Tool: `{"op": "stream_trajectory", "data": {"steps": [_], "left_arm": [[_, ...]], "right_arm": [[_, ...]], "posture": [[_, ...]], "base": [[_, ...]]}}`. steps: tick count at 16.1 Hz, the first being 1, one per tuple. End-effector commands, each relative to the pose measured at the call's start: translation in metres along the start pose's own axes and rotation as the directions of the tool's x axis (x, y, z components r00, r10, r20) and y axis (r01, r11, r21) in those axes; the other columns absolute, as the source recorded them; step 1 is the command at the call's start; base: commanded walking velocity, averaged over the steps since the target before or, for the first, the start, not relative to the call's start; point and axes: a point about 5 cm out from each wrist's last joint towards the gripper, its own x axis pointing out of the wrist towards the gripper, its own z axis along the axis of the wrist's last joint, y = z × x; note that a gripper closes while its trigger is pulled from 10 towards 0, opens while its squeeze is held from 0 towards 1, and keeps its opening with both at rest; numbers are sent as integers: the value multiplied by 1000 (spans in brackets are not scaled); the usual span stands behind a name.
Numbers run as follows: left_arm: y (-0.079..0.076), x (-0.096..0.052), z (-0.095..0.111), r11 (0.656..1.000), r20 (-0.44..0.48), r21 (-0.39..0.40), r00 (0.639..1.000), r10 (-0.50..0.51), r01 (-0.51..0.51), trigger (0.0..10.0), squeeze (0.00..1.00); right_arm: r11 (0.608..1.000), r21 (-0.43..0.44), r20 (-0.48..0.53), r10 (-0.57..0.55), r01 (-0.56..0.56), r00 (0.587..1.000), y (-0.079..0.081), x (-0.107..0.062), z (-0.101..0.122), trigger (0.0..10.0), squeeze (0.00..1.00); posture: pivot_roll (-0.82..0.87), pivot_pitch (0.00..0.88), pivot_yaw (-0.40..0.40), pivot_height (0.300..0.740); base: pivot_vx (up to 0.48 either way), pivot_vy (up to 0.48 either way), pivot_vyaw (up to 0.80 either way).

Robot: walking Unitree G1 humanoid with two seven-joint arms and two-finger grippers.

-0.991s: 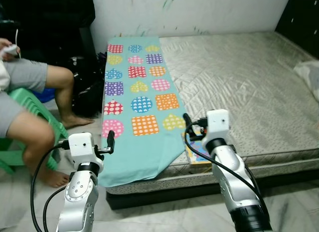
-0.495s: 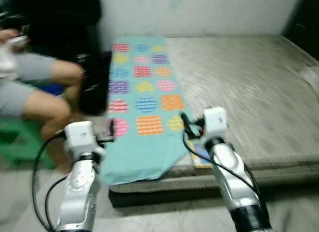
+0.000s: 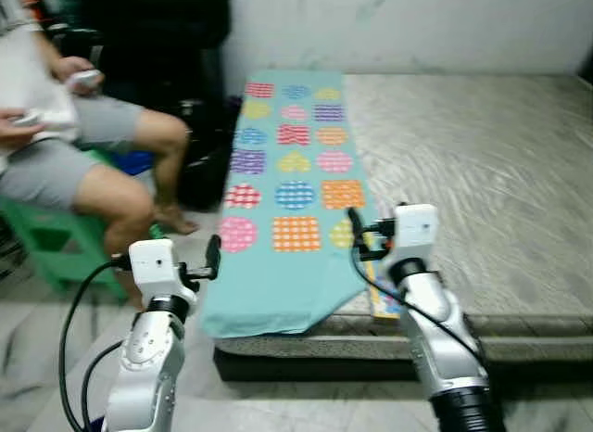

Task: Clean up the room

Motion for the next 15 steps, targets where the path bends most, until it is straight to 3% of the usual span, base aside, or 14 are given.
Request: {"op": "stream_trajectory", "data": {"steps": [1, 5, 15], "left_arm": [[-2, 0, 1, 1000, -3, -3, 1000, -16, 16, 10000, 0], [2, -3, 1, 1000, -4, 1, 1000, -7, 7, 10000, 0], [1, -2, 2, 999, -4, 2, 999, -36, 36, 10000, 0]], "right_arm": [[1000, -5, -2, -15, 15, 1000, -3, -3, 0, 10000, 0], [1000, 1, -6, -7, 7, 1000, -1, -3, 0, 10000, 0], [999, 10, -14, -39, 39, 999, -5, -5, -2, 10000, 0]], "posture": [[-36, 73, -4, 740], [-26, 81, -14, 740], [-32, 87, 1, 740]], "base": [[0, 0, 0], [0, 0, 0], [319, 0, 0]]}}
